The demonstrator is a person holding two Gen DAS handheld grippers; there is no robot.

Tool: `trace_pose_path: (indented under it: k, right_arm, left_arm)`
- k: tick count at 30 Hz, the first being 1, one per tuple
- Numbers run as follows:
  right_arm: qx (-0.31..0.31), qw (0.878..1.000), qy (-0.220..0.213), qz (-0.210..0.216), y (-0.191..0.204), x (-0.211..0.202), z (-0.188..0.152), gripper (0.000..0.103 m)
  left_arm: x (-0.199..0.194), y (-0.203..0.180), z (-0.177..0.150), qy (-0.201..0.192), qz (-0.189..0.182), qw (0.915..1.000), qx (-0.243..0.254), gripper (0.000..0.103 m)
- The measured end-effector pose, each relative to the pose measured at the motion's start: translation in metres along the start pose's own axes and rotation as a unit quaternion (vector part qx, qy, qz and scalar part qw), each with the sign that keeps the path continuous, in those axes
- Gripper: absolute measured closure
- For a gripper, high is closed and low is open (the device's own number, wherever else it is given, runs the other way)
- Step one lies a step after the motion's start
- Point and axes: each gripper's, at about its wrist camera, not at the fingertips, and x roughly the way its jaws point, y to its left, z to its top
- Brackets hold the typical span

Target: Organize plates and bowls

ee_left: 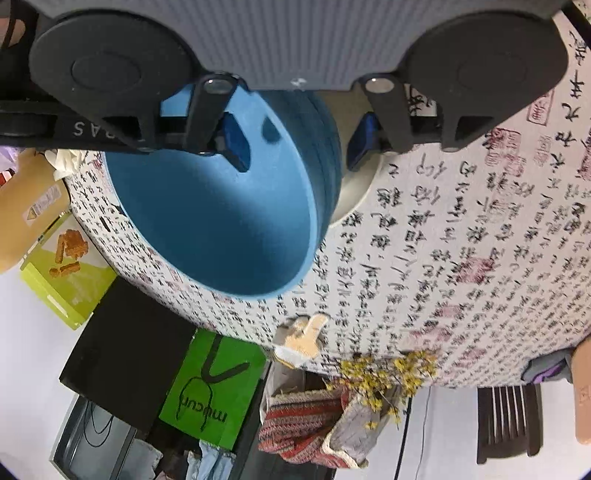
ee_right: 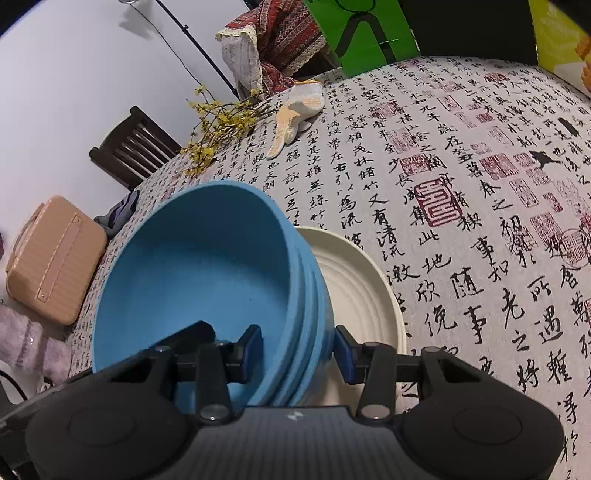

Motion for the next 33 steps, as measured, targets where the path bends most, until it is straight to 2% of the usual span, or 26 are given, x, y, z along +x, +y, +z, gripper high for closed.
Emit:
trace_pose_path:
  k: [4, 6, 8, 10, 12, 14, 16, 18, 20, 22, 24, 28, 33]
  right_arm:
    - [0.002, 1.000, -0.017, 0.013, -0.004, -0.009, -0.002, 0.056]
    - [0.004, 0.999, -0.027, 0.018, -0.005, -0.013, -0.003, 0.045]
    - [0.004, 0.999, -0.035, 0.021, -0.006, -0.017, -0.004, 0.044]
    - [0.003, 0.999, -0.045, 0.028, -0.008, -0.022, -0.007, 0.043]
    - [0.000, 0.998, -0.054, 0.037, -0.009, -0.026, -0.011, 0.035]
    - [-0.005, 0.997, -0.059, 0.043, -0.009, -0.030, -0.014, 0.033]
    - [-0.015, 0.996, -0.070, 0.049, -0.007, -0.034, -0.019, 0.030]
    - [-0.031, 0.994, -0.087, 0.054, -0.005, -0.040, -0.024, 0.022]
    - [-0.048, 0.991, -0.112, 0.061, -0.003, -0.048, -0.031, 0.015]
    - [-0.072, 0.986, -0.138, 0.066, 0.000, -0.055, -0.041, 0.013]
    - [-0.097, 0.979, -0.165, 0.063, 0.003, -0.061, -0.052, 0.000]
    - [-0.133, 0.967, -0.208, 0.061, 0.004, -0.071, -0.080, 0.000]
    - [-0.137, 0.957, -0.249, 0.067, -0.001, -0.082, -0.113, 0.000]
  left_arm:
    - [-0.006, 0.005, 0.000, -0.017, 0.010, 0.9998, 0.001, 0.031]
    - [-0.013, 0.010, -0.002, -0.033, 0.013, 0.9994, -0.001, 0.027]
    - [-0.020, 0.014, -0.004, -0.048, 0.013, 0.9988, -0.003, 0.024]
    - [-0.029, 0.019, -0.007, -0.065, 0.014, 0.9978, -0.005, 0.016]
    - [-0.039, 0.023, -0.012, -0.085, 0.013, 0.9963, -0.003, 0.008]
    - [-0.050, 0.026, -0.019, -0.111, 0.013, 0.9938, -0.002, 0.000]
    - [-0.061, 0.027, -0.027, -0.133, 0.012, 0.9910, 0.002, 0.000]
    - [-0.071, 0.030, -0.037, -0.155, 0.006, 0.9878, 0.006, 0.000]
    - [-0.078, 0.033, -0.048, -0.175, 0.003, 0.9846, 0.007, 0.000]
    - [-0.084, 0.034, -0.061, -0.195, 0.011, 0.9807, 0.014, 0.000]
    - [-0.088, 0.036, -0.074, -0.211, 0.020, 0.9771, 0.021, 0.000]
    - [-0.095, 0.042, -0.097, -0.233, 0.026, 0.9720, 0.022, 0.000]
    - [-0.106, 0.052, -0.125, -0.259, 0.026, 0.9653, 0.018, 0.000]
